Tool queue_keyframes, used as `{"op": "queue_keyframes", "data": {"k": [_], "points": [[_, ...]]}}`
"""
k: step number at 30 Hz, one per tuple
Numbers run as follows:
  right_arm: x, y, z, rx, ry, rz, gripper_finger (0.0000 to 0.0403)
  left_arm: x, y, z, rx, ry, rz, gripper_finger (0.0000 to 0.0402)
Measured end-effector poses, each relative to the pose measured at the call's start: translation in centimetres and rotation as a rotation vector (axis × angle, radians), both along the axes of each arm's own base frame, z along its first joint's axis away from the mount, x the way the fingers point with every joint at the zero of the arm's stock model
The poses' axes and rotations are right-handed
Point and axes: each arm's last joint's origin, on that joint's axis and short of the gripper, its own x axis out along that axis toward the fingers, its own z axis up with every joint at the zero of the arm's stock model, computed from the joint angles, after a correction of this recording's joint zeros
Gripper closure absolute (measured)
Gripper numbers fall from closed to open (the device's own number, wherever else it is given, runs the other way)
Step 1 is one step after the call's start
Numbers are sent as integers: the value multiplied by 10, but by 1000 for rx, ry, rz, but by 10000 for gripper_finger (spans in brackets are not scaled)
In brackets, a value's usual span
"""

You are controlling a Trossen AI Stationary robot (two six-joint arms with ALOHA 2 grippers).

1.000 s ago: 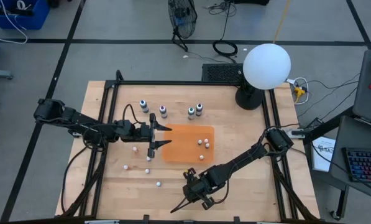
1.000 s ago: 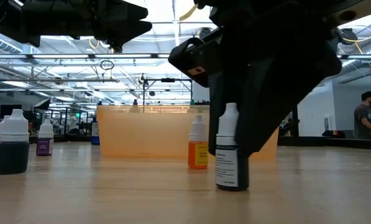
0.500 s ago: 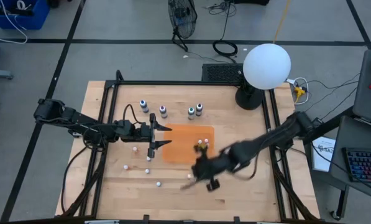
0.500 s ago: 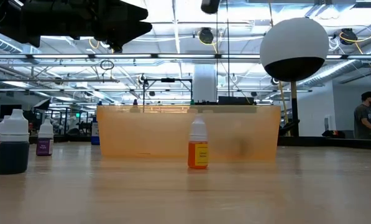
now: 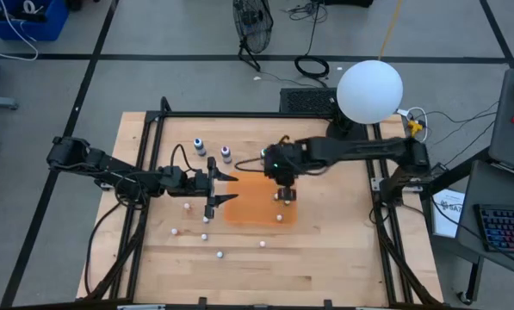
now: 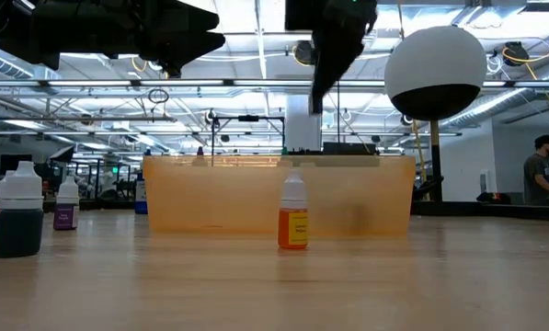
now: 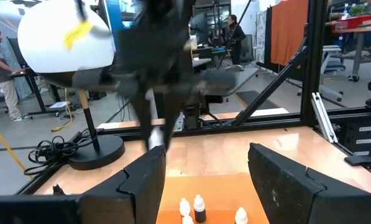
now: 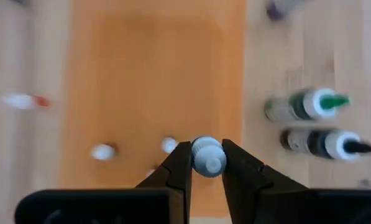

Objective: Pick & Place food coloring
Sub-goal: Put the small purple food coloring bottle into the orange bin

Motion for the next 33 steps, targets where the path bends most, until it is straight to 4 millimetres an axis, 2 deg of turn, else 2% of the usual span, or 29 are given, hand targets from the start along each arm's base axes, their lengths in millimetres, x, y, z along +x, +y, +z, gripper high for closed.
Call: {"op": "queue_keyframes", "data": {"k": [3, 8, 13, 17, 23, 27, 33], "points": [[11, -11, -21, 44, 57, 19, 352, 0, 0, 0, 1, 2, 0, 172], [31, -12, -60, 55, 140, 74, 352, 0, 0, -1, 1, 8, 0, 172], [41, -18, -88, 100, 193, 90, 352, 0, 0, -1, 2, 12, 0, 172], [47, -23, -96, 92, 170, 96, 352, 0, 0, -1, 2, 14, 1, 172], [54, -35, -96, 75, 81, 91, 352, 0, 0, -1, 2, 13, 2, 172], [52, -44, -109, 105, 54, 71, 352, 0, 0, -1, 2, 15, 2, 172], [48, -44, -128, 116, 15, 79, 352, 0, 0, -1, 2, 16, 0, 172]]}}
